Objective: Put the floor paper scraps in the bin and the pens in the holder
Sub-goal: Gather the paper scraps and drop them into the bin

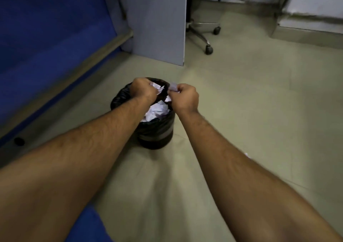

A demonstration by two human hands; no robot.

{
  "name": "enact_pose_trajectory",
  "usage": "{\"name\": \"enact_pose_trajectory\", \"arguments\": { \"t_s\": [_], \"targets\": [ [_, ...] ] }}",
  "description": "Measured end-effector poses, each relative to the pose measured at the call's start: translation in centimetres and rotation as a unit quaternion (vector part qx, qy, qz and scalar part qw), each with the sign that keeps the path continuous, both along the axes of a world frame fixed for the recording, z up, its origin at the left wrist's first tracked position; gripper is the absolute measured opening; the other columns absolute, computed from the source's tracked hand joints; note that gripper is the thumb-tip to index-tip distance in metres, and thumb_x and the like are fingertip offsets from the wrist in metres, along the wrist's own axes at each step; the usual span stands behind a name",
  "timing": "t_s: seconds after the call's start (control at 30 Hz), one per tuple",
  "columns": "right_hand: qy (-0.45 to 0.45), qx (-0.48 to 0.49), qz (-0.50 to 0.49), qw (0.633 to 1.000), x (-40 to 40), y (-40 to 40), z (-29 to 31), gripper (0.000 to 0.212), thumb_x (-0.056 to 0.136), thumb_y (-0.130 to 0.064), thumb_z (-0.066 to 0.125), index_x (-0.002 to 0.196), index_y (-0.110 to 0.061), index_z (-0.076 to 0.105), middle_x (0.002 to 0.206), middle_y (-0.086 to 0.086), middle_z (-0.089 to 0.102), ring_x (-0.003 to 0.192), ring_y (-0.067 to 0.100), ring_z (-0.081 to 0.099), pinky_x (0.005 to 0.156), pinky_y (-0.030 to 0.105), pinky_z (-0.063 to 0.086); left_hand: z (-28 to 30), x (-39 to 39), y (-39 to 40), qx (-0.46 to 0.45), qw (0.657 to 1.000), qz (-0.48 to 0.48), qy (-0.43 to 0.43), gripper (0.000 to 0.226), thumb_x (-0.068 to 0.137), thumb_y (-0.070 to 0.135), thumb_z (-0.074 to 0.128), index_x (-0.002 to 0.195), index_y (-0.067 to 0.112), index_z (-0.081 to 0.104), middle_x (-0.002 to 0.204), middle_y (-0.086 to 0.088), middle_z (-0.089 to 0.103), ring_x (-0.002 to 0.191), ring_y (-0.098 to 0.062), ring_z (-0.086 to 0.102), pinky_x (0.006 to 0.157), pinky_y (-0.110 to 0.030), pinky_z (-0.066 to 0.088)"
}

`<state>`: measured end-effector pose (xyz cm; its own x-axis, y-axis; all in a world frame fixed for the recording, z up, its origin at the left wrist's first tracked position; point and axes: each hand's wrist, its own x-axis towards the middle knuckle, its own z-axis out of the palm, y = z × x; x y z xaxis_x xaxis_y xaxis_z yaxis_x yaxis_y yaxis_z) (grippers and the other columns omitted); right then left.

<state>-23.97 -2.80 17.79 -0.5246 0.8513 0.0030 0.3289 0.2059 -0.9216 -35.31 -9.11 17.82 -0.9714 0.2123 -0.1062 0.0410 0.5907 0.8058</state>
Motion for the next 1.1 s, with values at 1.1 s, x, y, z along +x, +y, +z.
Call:
{"name": "enact_pose_trajectory", "arguments": {
  "t_s": [1.1],
  "targets": [
    [-0.116,0.016,-0.134,0.984,15.6,9.1,-18.3,0.031,0.088,-0.023,0.061,0.116,-0.014,0.067,0.11,0.002,0.07,0.106,0.02,0.063,0.089,0.025,0.045,-16.1,14.2,12.3,-0.133,0.941,-0.311,0.015,0.035,0.087,0.011,0.054,0.12,0.016,0.064,0.14,-0.007,0.054,0.113,-0.025,0.06,0.091,-0.026,0.048]
  ]
}}
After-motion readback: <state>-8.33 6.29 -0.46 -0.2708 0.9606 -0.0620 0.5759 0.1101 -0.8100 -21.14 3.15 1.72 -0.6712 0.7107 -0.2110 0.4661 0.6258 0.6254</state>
